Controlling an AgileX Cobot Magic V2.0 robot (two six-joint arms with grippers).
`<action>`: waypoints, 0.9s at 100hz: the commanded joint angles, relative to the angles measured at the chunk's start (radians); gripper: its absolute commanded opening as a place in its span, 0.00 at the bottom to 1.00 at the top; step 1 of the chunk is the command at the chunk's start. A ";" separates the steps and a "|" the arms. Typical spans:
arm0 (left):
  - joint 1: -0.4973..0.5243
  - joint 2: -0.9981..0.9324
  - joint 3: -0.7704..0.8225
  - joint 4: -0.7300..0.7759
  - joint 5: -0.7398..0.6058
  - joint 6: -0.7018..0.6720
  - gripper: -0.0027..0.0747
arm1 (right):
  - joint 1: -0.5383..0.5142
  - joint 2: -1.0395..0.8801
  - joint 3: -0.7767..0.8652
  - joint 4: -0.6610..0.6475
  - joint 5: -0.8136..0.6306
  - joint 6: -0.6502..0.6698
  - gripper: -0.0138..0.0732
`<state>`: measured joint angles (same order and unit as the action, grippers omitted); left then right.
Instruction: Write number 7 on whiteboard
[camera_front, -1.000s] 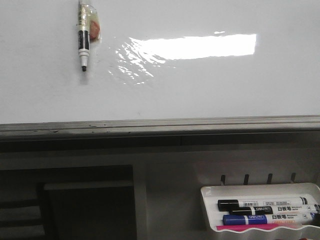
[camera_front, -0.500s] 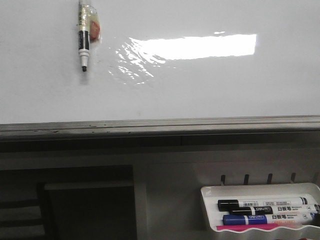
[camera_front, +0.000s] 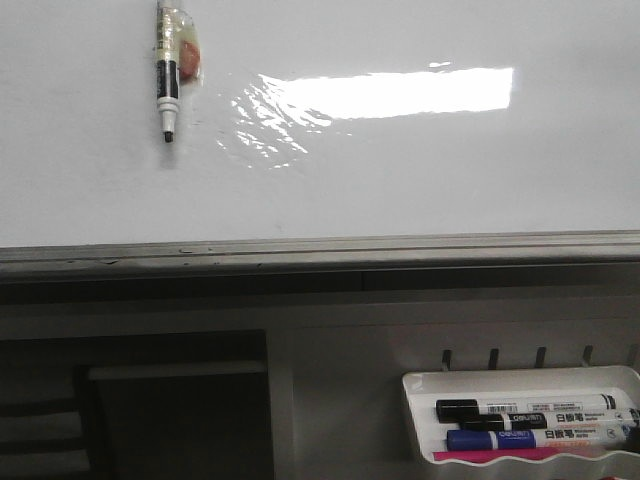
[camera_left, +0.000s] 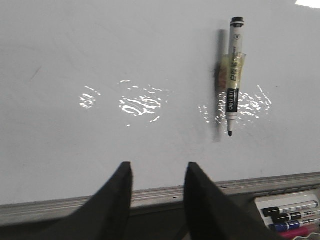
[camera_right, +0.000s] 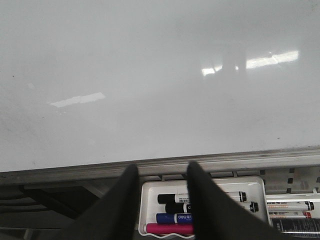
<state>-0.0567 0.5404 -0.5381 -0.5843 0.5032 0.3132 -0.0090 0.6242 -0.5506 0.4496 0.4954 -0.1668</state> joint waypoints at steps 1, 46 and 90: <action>-0.033 0.045 -0.037 -0.082 -0.110 0.043 0.63 | 0.005 0.010 -0.040 0.003 -0.052 -0.010 0.64; -0.321 0.384 -0.109 -0.281 -0.370 0.235 0.62 | 0.005 0.010 -0.040 0.017 -0.054 -0.010 0.67; -0.405 0.730 -0.295 -0.268 -0.473 0.235 0.62 | 0.005 0.010 -0.040 0.017 -0.059 -0.010 0.67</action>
<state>-0.4529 1.2502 -0.7718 -0.8439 0.0737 0.5448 -0.0090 0.6281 -0.5563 0.4515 0.5031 -0.1668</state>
